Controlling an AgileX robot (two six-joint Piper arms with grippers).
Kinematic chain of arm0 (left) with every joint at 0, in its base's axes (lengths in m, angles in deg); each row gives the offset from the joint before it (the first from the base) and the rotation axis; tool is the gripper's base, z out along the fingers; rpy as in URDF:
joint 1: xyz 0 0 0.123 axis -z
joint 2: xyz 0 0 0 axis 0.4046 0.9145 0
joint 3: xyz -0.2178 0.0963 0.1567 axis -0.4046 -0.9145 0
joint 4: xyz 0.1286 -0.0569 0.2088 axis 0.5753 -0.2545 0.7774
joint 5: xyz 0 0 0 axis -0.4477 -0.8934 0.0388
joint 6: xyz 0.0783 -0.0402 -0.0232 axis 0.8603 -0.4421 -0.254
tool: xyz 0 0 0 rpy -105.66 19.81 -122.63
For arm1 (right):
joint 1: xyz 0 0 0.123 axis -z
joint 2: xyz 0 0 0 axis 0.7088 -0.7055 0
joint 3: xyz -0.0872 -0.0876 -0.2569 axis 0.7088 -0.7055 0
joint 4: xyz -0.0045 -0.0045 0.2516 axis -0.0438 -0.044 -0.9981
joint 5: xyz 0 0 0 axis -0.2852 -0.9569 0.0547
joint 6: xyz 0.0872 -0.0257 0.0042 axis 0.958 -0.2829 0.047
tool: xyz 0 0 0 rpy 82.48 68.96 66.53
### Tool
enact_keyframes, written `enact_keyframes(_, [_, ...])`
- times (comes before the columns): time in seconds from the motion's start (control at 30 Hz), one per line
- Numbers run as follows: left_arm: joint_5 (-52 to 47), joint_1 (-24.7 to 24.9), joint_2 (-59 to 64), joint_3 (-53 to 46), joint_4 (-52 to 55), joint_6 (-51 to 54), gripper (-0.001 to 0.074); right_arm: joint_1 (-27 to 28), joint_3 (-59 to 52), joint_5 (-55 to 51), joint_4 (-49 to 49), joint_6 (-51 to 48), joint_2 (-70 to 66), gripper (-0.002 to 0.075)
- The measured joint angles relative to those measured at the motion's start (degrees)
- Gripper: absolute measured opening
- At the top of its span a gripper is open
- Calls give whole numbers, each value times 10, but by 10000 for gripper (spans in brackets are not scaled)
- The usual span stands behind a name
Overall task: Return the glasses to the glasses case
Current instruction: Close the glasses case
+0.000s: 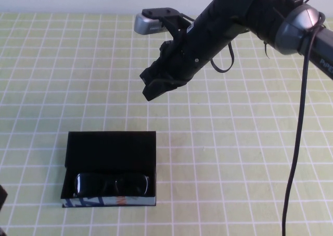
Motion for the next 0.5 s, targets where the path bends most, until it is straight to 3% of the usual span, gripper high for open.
enact_keyframes(0.13, [-102,0,141,72,-3,49,-3,0,0,2,0,2,0,-11])
enact_keyframes(0.23, [-169,0,248,111,-52,148,-3,0,0,-4,-1,5,0,-11])
enact_keyframes(0.5, [-215,0,490,121,-393,554,-3,0,0,-17,-2,6,0,-11])
